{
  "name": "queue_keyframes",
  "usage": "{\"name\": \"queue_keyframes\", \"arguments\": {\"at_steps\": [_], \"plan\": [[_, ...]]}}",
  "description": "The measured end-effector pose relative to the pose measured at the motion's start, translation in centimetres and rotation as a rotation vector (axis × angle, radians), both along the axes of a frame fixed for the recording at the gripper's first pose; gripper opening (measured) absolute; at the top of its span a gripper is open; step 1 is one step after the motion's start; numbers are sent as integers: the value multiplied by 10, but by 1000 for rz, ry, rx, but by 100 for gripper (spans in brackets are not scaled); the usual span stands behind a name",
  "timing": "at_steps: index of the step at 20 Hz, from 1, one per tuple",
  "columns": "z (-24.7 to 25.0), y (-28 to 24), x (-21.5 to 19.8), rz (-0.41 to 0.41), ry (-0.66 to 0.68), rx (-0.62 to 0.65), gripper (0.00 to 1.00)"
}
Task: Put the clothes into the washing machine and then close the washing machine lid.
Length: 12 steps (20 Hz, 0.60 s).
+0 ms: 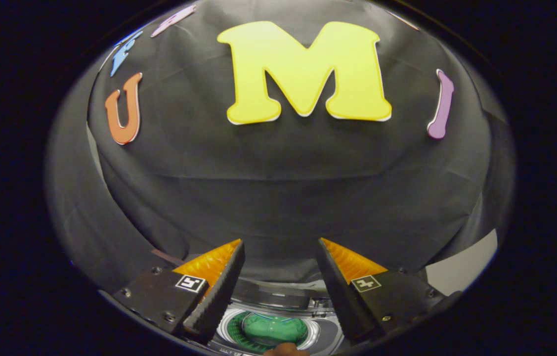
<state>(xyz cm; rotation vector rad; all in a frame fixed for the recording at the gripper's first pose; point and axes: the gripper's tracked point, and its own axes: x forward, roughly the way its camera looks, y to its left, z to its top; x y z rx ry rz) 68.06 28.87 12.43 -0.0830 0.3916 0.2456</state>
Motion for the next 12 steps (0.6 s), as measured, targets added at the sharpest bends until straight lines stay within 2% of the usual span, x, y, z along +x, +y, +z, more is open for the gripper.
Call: {"name": "queue_keyframes", "arguments": {"at_steps": [4,9,12], "plan": [[-22,-3,27,-26,24,4,92],[-51,-14,35,-47,74,6,92],[-47,-16,39,-25,-5,-9,94]]}}
